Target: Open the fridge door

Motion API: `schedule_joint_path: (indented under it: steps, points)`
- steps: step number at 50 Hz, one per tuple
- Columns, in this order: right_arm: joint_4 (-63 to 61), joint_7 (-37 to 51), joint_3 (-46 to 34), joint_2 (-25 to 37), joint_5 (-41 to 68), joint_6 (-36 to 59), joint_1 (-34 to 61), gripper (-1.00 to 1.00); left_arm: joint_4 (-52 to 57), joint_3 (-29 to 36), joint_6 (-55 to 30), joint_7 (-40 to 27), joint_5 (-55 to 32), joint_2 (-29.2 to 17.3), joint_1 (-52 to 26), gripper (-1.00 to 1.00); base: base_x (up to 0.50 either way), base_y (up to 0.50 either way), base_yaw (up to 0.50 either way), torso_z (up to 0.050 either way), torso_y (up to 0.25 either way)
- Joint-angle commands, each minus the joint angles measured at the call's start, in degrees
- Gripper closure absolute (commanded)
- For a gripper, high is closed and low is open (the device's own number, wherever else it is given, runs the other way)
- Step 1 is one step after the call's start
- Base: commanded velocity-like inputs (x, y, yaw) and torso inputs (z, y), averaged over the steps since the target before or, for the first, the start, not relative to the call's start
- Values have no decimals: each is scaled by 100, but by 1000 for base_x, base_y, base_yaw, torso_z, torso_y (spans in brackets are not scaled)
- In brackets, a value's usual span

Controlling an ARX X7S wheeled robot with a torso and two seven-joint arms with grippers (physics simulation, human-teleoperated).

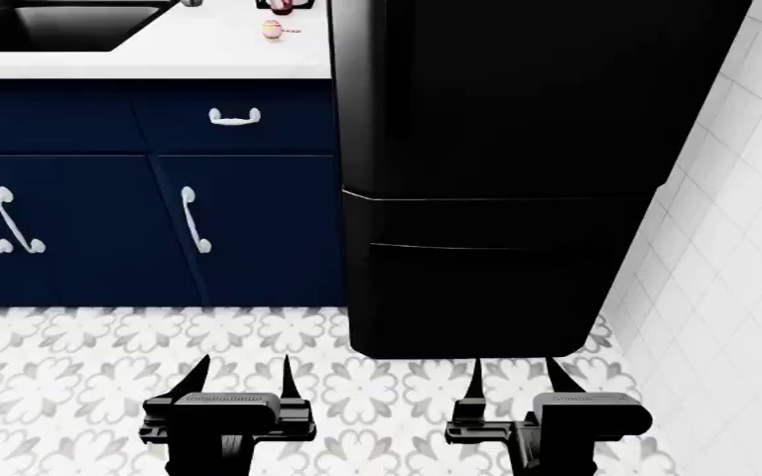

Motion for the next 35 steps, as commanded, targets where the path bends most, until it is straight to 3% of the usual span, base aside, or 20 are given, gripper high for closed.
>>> schedule_joint_path:
  steps: [1,6,35]
  points:
    - [-82,140,-119,83,71,113,13,-100,-4,99,1,-103,-97,-92,7,-100,0,0,0,0,0]
    - [-292,260,-289,215,95,227,-12,-100,-3,202,5,-231,-238,-181,10,-100,0,0,0,0,0]
    - [-492,274,-730,602,140,-47,-261,-100,-24,654,107,-710,-201,-451,75,-100,111,500,0,0,0]
